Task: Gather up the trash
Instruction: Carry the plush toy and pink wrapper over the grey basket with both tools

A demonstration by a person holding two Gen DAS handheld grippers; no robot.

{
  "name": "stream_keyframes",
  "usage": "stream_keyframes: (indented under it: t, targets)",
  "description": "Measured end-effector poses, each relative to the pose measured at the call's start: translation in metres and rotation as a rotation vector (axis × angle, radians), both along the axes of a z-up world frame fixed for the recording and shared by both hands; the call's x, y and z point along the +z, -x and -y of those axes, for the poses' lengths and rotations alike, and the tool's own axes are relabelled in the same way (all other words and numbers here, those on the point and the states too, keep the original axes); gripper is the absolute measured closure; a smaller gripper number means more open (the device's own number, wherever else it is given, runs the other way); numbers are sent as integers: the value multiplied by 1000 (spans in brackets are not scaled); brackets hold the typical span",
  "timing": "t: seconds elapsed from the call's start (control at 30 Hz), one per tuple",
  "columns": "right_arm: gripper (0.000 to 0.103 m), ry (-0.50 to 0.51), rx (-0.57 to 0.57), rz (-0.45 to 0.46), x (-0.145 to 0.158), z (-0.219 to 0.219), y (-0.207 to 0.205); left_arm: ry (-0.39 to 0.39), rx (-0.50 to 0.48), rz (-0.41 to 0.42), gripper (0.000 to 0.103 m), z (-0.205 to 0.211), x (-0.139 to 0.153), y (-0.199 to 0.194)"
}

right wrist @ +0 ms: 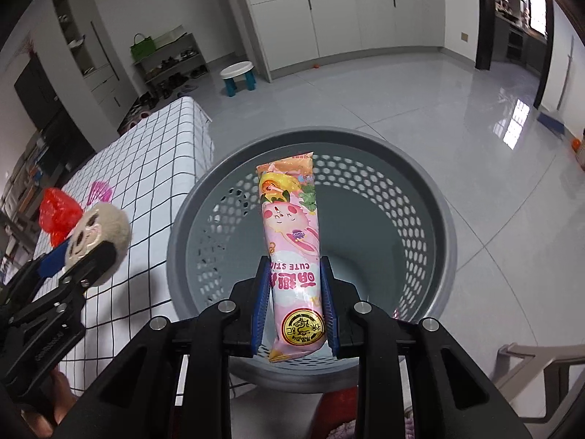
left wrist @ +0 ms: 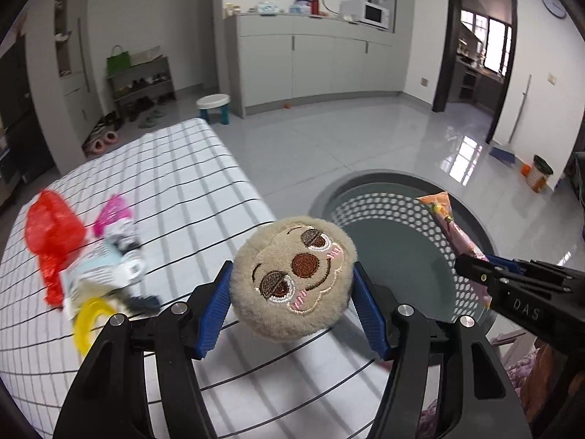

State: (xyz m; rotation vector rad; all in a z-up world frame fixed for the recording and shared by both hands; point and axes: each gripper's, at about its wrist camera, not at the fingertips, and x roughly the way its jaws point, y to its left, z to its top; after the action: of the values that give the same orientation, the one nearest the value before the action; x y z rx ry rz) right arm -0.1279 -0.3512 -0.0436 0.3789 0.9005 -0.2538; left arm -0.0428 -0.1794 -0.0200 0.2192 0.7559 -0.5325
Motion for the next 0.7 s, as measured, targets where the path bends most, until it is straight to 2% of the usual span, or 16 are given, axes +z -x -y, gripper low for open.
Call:
stream_keyframes:
  t: [0.33, 0.7]
  targets:
    - [77, -36, -60, -30, -11, 29, 1, -21, -92, -37, 42, 50, -11, -8]
    - [77, -54, -105, -50, -19, 45, 8, -28, -133, -83, 41, 74, -22, -15]
